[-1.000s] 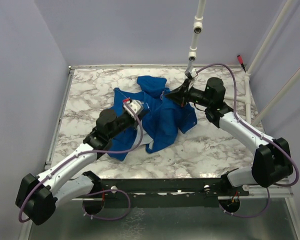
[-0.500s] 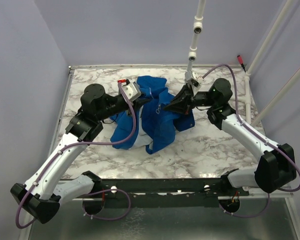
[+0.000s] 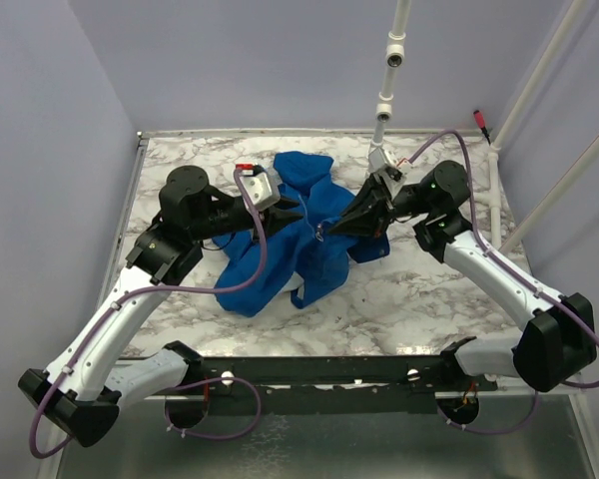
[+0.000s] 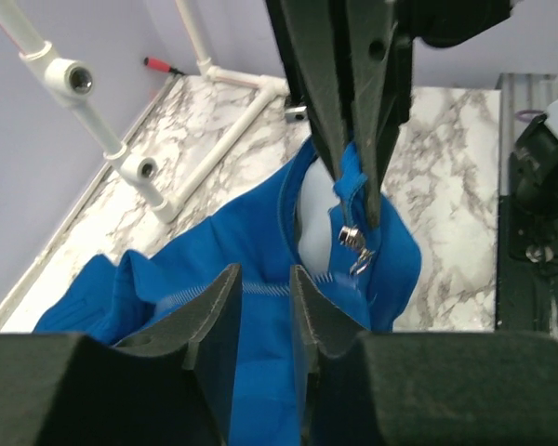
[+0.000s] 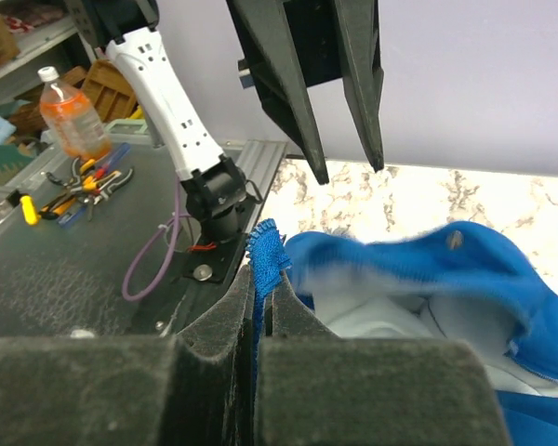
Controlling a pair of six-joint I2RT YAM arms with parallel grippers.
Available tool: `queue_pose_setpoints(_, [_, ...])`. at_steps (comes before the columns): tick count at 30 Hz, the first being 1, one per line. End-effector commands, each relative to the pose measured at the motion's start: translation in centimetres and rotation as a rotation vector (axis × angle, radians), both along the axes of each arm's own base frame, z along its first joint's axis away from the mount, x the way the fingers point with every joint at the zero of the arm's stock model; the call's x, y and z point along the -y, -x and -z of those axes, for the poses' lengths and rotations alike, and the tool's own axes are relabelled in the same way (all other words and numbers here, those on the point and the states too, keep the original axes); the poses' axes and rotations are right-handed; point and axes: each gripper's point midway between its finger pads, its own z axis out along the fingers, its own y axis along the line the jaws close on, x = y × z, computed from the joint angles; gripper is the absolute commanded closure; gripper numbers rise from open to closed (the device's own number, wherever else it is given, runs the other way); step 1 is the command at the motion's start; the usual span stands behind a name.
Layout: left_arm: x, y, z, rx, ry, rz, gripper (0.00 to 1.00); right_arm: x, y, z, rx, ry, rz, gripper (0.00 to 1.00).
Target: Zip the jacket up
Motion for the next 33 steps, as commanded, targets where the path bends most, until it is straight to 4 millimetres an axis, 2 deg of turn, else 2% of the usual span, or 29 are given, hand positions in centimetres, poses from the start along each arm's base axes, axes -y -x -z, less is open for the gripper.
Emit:
queue_pose_setpoints(1, [0.9,2.0,-2.9,-0.009,0.089,0.108,0.74,0.0,1.3,-1.1,0.032,0.0,-0.086,0.99])
queue_pose_setpoints(5, [1.0,1.7,-3.9,-0.012,0.133,0.093,0.8,-0.2,1.1,-1.1,-0.011,0.008,-0.088,0.99])
queue_pose_setpoints(7, [0.9,1.5,-3.2,-0.025,0.13,0.072,0.83,-0.3,0.9,-0.7,-0.032,0.009,-0.07,0.99])
queue_pose_setpoints(9, [0.7,1.2,-0.5,-0.073,0.094,0.05,0.77,-0.3,0.5,-0.2,-0.048,0.014,-0.029,0.99])
queue_pose_setpoints(12, [0.8,0.8,4.9,-0.156,0.009,0.039,0.64,-0.4,-1.5,0.6,-0.038,0.051,0.113,0.99])
queue_pose_setpoints(15, [0.6,-0.6,11.1,-0.279,-0.08,-0.034,0.37,-0.4,-4.7,2.5,-0.036,0.1,0.294,0.99])
queue_pose_setpoints(17, [0.6,-1.1,15.1,-0.382,-0.134,-0.068,0.35,0.1,-7.3,4.2,-0.037,0.143,0.436,0.99])
queue_pose_setpoints(20, [1.1,-0.8,19.5,-0.435,-0.206,-0.066,0.35,2.1,-11.6,7.5,-0.083,0.255,0.703,0.99])
queue_pose_setpoints(22, [1.4,-0.1,21.5,-0.397,-0.258,-0.035,0.35,3.9,-13.5,9.5,-0.092,0.313,0.857,0.99])
queue_pose_setpoints(25, [2.0,1.2,23.6,-0.325,-0.333,0.0,0.35,5.9,-14.9,11.3,-0.11,0.362,1.003,0.99])
queue_pose_setpoints(29, [3.0,2.1,25.5,-0.298,-0.387,0.006,0.35,7.2,-16.0,12.6,-0.135,0.373,1.103,0.99])
queue_pose_setpoints(33, [3.3,2.1,28.0,-0.308,-0.426,-0.032,0.35,7.3,-16.6,13.4,-0.138,0.382,1.123,0.99])
